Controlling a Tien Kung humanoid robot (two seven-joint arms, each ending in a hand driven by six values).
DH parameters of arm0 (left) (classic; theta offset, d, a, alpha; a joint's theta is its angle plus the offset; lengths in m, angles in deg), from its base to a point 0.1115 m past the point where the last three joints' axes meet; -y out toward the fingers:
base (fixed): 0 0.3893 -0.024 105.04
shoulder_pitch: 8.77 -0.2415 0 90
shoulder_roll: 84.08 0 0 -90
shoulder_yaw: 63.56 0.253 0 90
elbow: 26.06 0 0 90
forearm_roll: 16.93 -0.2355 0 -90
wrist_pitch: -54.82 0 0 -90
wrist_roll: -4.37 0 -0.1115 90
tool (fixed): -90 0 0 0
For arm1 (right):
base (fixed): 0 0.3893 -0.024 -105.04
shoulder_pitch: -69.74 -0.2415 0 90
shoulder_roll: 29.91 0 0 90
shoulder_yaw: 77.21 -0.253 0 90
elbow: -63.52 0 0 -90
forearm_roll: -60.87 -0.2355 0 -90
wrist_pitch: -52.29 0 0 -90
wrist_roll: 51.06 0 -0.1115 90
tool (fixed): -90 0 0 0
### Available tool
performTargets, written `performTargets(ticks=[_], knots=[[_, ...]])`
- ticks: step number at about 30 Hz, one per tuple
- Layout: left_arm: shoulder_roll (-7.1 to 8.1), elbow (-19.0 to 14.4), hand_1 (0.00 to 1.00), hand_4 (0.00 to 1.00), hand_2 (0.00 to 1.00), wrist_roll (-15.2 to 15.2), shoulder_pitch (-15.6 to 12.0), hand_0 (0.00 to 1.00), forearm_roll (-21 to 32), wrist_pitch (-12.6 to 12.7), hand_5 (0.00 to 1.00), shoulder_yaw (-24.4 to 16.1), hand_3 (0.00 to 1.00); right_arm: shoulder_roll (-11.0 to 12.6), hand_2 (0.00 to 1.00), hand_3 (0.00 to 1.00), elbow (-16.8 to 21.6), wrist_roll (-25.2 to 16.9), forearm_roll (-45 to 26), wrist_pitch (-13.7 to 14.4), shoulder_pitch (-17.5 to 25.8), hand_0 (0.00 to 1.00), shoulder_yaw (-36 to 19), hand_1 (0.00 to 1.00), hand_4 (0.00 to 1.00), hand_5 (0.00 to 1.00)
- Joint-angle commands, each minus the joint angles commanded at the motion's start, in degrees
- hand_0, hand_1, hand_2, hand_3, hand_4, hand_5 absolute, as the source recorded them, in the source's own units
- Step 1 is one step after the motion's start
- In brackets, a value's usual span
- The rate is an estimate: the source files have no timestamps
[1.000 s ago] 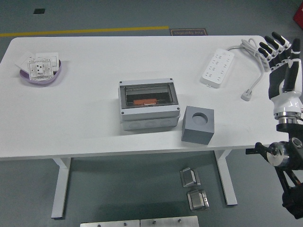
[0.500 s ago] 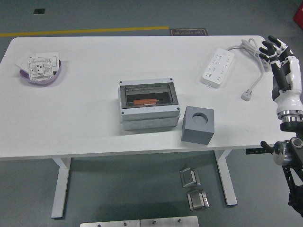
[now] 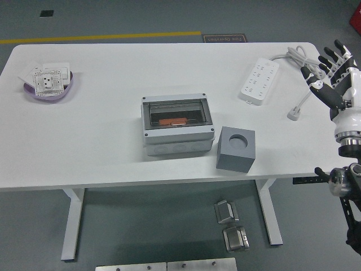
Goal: Pick up the cylinder from the cube,place it in the box,flap close box
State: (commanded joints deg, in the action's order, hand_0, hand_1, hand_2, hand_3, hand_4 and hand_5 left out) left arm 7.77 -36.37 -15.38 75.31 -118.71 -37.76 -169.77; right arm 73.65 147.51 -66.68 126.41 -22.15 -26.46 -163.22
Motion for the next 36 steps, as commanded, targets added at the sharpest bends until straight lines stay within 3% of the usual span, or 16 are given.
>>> performTargets(ticks=[36], knots=[[-0.35, 0.0, 0.734, 0.567, 0.715, -0.09, -0.1, 0.722, 0.63, 0.13, 0.122, 0.34, 0.86, -0.24, 0.854, 0.88, 0.12, 2.09, 2.82, 0.84, 0.91, 0.867, -3.0, 0.838, 0.808, 0.162]])
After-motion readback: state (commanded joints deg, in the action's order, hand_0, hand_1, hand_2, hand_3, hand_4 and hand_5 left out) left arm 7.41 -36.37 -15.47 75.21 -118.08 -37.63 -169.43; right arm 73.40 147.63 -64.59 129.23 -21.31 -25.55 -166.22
